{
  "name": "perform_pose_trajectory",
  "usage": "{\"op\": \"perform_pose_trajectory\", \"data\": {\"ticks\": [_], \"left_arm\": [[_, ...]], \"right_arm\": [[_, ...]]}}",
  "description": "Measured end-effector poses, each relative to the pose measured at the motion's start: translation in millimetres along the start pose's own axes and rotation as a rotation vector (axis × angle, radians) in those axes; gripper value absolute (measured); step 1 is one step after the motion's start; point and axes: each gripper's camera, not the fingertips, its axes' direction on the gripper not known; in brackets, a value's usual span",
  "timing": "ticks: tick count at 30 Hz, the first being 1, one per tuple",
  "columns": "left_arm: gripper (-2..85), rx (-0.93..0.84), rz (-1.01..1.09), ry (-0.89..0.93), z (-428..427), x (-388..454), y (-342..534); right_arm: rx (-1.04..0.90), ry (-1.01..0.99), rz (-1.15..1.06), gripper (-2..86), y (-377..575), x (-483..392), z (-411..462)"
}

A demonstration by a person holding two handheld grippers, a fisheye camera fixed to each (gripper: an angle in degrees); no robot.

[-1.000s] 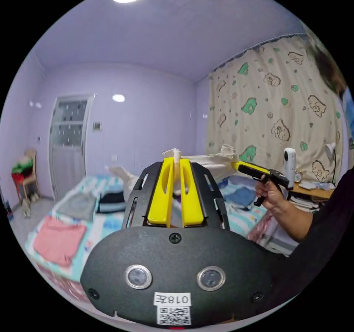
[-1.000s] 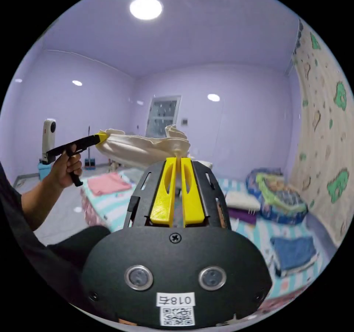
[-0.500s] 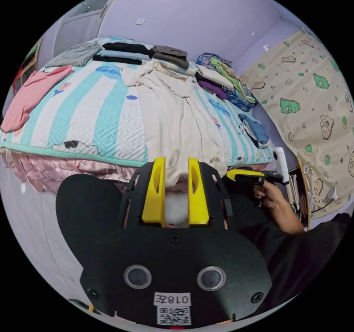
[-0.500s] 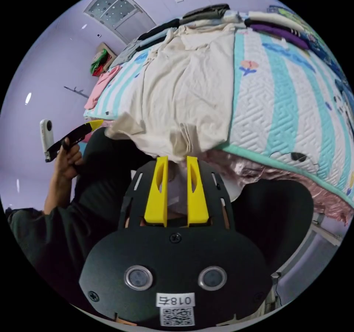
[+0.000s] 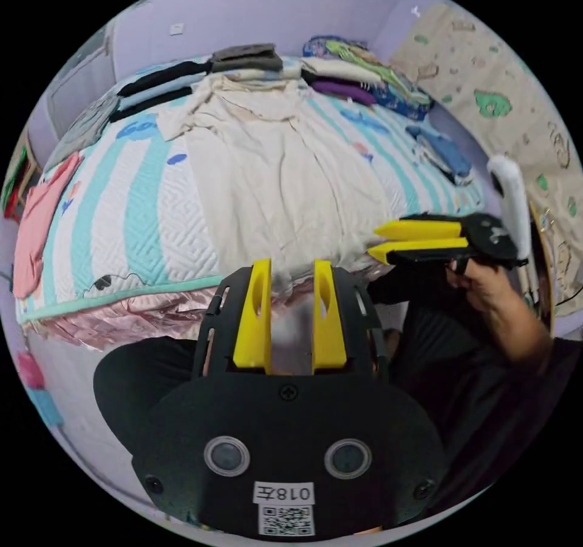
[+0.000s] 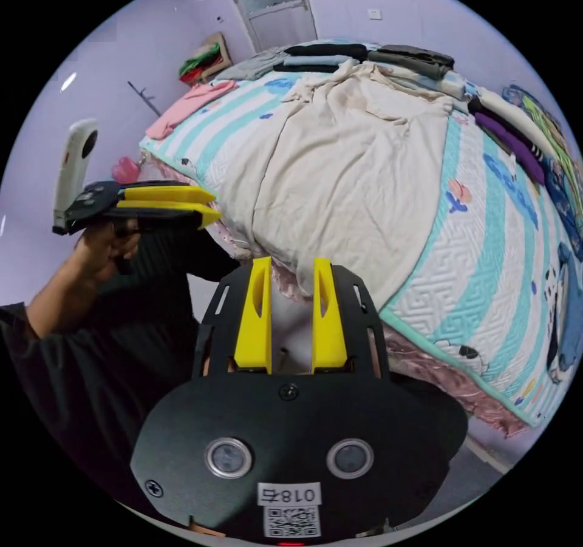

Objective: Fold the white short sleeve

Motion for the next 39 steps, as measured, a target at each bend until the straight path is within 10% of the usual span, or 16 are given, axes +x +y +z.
{"op": "perform_pose_trajectory", "data": {"ticks": [26, 39], "left_arm": [[2.1, -0.218, -0.032, -0.070, 174.5, -16.9, -15.8], [-0.9, 0.025, -0.289, 0.453, 152.7, -204.3, 88.9]], "right_arm": [[-0.171, 0.223, -0.014, 3.6, -24.8, 13.6, 53.2], [0.171, -0.495, 0.360, 0.2, 34.9, 182.6, -61.4]]}}
